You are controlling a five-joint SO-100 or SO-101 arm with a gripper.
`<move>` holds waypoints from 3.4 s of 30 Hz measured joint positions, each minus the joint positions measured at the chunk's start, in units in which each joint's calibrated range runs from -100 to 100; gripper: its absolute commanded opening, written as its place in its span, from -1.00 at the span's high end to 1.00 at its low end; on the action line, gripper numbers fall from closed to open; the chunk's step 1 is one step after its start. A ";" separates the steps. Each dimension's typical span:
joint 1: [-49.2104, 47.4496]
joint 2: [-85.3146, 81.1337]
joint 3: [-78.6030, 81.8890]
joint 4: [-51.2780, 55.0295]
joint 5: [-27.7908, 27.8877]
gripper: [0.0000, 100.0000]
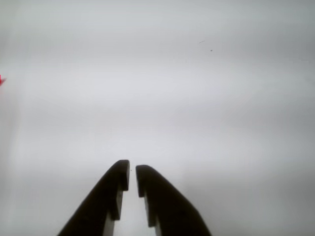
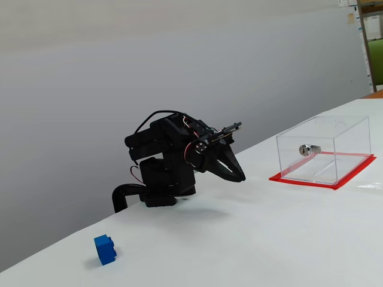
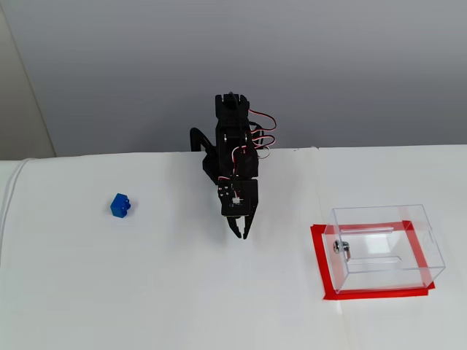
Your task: Pick the blue lego brick and place it into the transparent box
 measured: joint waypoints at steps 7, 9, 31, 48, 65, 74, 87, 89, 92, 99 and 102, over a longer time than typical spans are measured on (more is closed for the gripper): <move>0.00 0.00 0.00 0.00 0.00 0.97; 0.00 0.00 0.00 0.00 0.00 0.97; 0.00 0.00 0.00 0.00 0.00 0.97; 0.00 0.00 0.00 0.00 0.00 0.97; 0.00 0.00 0.00 0.00 0.00 0.97; 0.00 0.00 0.00 0.00 0.00 0.97; -8.12 0.00 -2.12 0.00 0.15 0.97; -9.51 -0.08 -3.97 0.00 0.15 0.97; -10.68 1.01 -6.80 0.00 0.15 0.97; -10.15 16.74 -22.33 0.00 0.15 0.97; -10.15 30.70 -35.30 0.00 0.15 0.96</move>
